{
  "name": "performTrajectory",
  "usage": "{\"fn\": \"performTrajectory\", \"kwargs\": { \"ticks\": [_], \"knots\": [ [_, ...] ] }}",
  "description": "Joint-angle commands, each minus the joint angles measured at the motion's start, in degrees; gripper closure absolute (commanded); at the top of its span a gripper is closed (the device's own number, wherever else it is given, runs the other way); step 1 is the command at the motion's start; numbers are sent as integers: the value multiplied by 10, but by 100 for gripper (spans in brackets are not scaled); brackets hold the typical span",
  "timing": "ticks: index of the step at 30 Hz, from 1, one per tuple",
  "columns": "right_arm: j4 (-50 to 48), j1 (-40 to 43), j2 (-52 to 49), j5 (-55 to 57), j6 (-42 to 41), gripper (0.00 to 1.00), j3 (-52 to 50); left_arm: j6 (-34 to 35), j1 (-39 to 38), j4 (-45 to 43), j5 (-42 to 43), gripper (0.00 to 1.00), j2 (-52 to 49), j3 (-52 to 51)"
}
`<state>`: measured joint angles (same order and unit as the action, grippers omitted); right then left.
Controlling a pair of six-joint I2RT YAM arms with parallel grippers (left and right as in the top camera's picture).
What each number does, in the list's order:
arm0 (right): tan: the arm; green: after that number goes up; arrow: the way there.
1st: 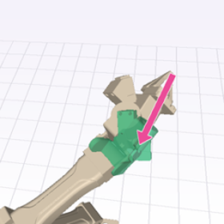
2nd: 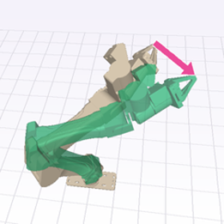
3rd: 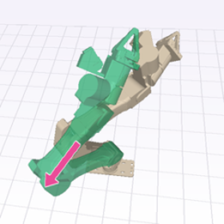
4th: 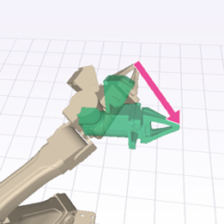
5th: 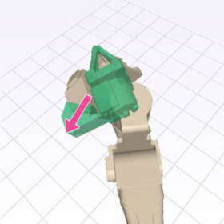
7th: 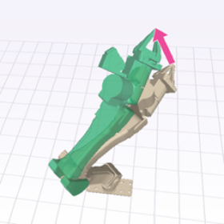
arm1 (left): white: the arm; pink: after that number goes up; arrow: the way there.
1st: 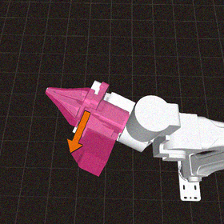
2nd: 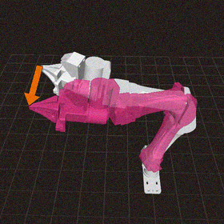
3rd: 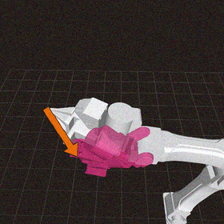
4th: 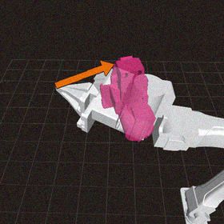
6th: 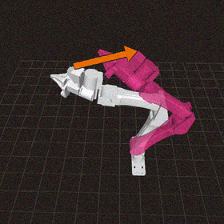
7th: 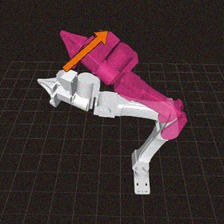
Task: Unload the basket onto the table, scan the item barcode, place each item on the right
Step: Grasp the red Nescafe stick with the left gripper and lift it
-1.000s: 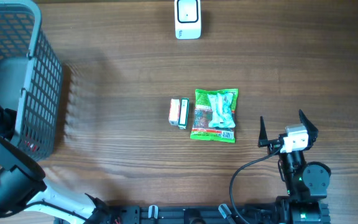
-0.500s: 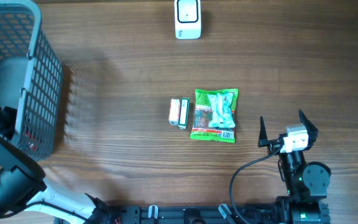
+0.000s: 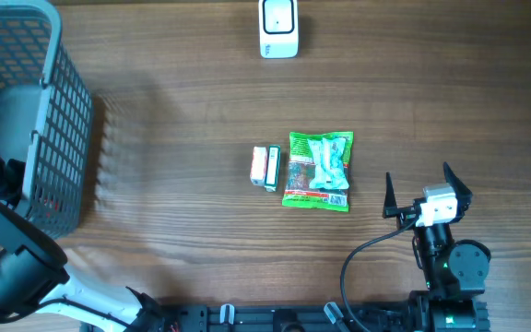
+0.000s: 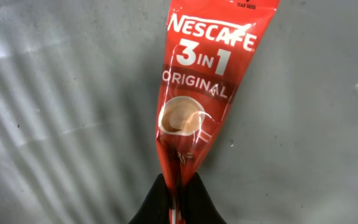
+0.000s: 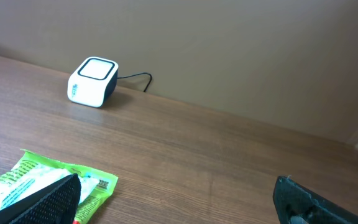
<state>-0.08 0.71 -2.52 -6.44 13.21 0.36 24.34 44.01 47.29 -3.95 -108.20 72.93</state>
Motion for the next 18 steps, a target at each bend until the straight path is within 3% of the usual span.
{"fn": "performTrajectory", "kwargs": {
  "ticks": [1, 6, 10, 16, 18],
  "knots": [
    [-3, 2, 1, -9, 3, 0, 0, 1, 3, 20, 11, 96, 1, 36],
    [-3, 2, 1, -9, 3, 0, 0, 1, 3, 94, 11, 96, 70, 178],
    [-3, 2, 1, -9, 3, 0, 0, 2, -3, 102, 35, 96, 155, 239],
    [-3, 2, 1, -9, 3, 0, 0, 14, -38, 118, 293, 96, 267, 239],
    [-3, 2, 1, -9, 3, 0, 0, 8, -73, 154, 341, 96, 276, 239]
  ]
}}
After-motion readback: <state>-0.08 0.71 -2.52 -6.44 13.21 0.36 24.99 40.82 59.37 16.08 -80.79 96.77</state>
